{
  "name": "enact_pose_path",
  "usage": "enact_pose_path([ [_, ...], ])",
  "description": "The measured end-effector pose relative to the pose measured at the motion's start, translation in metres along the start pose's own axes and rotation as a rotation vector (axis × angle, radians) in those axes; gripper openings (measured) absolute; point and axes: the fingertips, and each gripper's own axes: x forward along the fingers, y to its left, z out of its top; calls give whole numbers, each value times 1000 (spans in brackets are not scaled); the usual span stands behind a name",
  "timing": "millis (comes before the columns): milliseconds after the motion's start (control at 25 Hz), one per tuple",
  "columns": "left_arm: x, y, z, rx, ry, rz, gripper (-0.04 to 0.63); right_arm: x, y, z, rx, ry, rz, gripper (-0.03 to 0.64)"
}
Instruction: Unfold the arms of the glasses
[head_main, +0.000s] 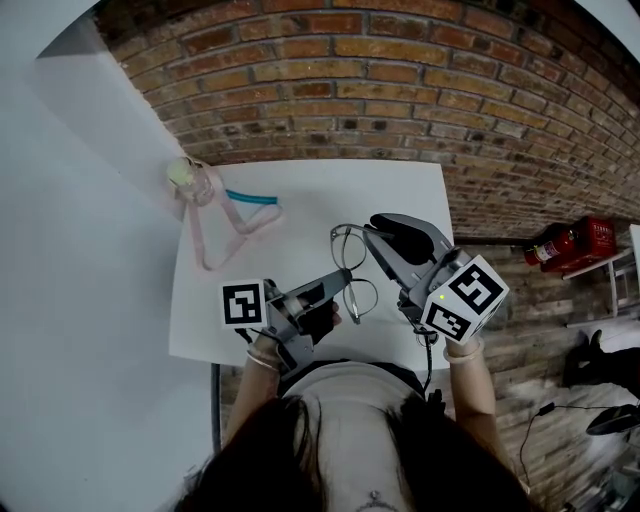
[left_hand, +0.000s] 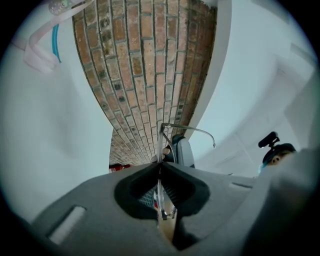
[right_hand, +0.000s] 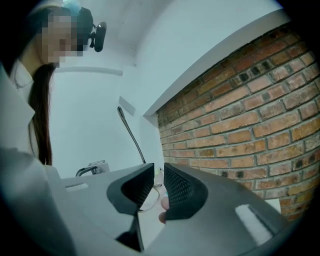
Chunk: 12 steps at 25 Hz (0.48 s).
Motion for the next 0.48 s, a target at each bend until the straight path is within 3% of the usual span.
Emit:
enact_pose_path([
  [480,3,-4,-7,26,51,-5,23,7,1,-14,33,61,65,67],
])
